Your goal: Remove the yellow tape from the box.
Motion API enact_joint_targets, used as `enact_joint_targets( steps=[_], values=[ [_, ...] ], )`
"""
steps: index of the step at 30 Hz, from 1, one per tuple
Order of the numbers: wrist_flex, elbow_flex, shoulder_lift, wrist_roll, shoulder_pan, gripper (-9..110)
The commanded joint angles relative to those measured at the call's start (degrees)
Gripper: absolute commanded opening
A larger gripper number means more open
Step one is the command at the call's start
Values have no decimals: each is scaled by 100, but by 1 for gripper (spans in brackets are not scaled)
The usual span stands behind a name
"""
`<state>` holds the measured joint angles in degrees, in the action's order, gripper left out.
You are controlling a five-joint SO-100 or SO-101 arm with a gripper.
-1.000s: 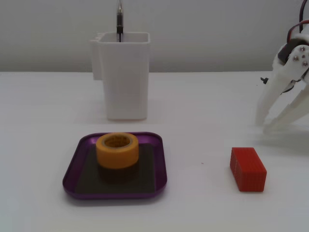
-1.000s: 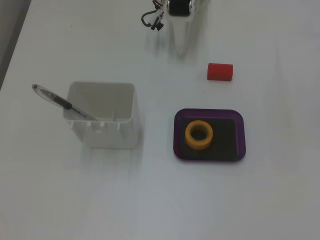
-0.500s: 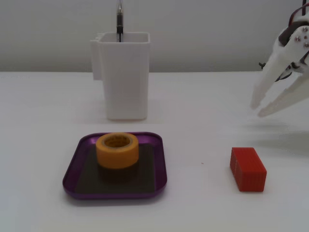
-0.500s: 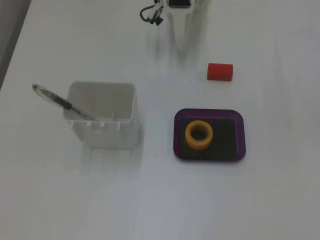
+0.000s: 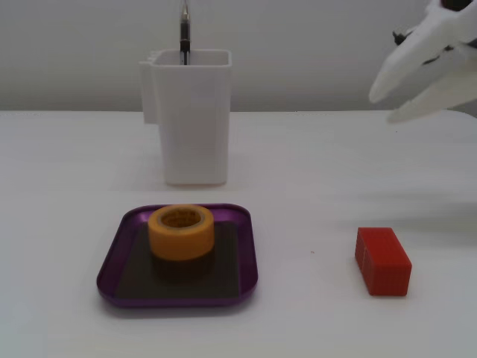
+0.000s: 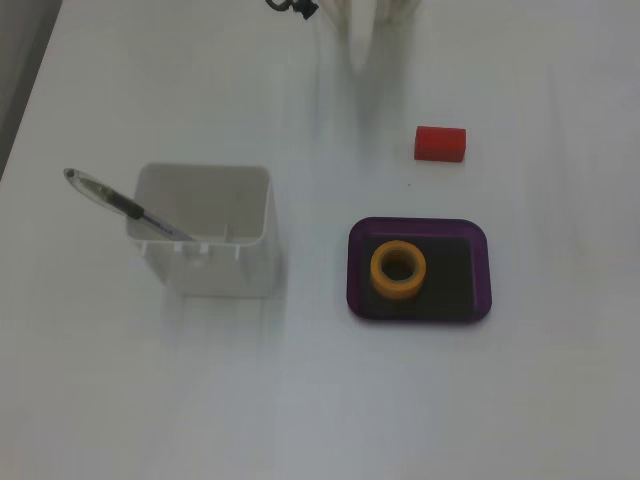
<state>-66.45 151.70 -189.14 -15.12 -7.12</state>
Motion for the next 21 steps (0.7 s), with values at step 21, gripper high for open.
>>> enact_joint_targets(
  steps=[21],
  values=[
    [-844, -6688, 9510, -62, 1011, 14]
  ],
)
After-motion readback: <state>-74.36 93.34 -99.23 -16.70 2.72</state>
